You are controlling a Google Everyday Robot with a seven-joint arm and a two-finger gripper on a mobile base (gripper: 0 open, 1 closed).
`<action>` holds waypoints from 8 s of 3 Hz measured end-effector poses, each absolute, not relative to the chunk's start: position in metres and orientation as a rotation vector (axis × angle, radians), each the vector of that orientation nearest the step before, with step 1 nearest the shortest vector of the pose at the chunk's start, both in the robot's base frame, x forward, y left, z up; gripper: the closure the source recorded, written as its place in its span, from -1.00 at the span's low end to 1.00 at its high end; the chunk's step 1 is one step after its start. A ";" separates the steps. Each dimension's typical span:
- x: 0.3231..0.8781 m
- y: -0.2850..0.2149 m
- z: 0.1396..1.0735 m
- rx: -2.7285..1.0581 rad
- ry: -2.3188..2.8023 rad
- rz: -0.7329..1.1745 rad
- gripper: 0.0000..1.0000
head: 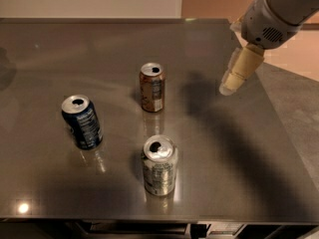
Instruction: Move orange can near 7up can
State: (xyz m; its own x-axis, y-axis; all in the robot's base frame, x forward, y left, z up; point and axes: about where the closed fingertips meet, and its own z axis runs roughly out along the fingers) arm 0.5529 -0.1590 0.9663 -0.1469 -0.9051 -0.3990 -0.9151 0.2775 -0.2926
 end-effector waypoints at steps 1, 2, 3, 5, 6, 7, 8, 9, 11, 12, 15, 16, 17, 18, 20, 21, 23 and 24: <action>0.563 -0.137 0.958 -1.639 2.021 0.109 -1.00; 0.565 -0.106 0.947 -1.669 1.973 0.205 -1.00; 0.566 -0.073 0.935 -1.706 1.923 0.291 -1.00; 0.576 -0.027 0.915 -1.746 1.840 0.404 -1.00; 0.581 -0.015 0.910 -1.762 1.821 0.443 -1.00; 0.584 -0.004 0.905 -1.783 1.798 0.488 -1.00; 0.584 -0.003 0.905 -1.785 1.796 0.491 -1.00; 0.584 -0.004 0.905 -1.786 1.792 0.504 -0.65; 0.584 -0.007 0.909 -1.791 1.781 0.518 0.27; 0.584 -0.014 0.916 -1.787 1.775 0.504 0.76; 0.542 -0.074 0.930 -1.870 1.696 0.577 1.00; 0.511 -0.098 0.930 -1.943 1.602 0.617 1.00; 0.480 -0.109 0.927 -2.042 1.483 0.627 1.00; 0.454 -0.111 0.918 -2.123 1.385 0.631 1.00; 0.425 -0.102 0.903 -2.203 1.253 0.713 0.65; 0.418 -0.097 0.902 -2.223 1.222 0.738 0.17; 0.428 -0.091 0.902 -2.198 1.226 0.701 -0.76; 0.431 -0.088 0.902 -2.190 1.226 0.689 -1.00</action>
Offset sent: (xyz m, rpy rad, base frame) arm 0.0134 0.0960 -0.0357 0.1900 0.0844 0.1705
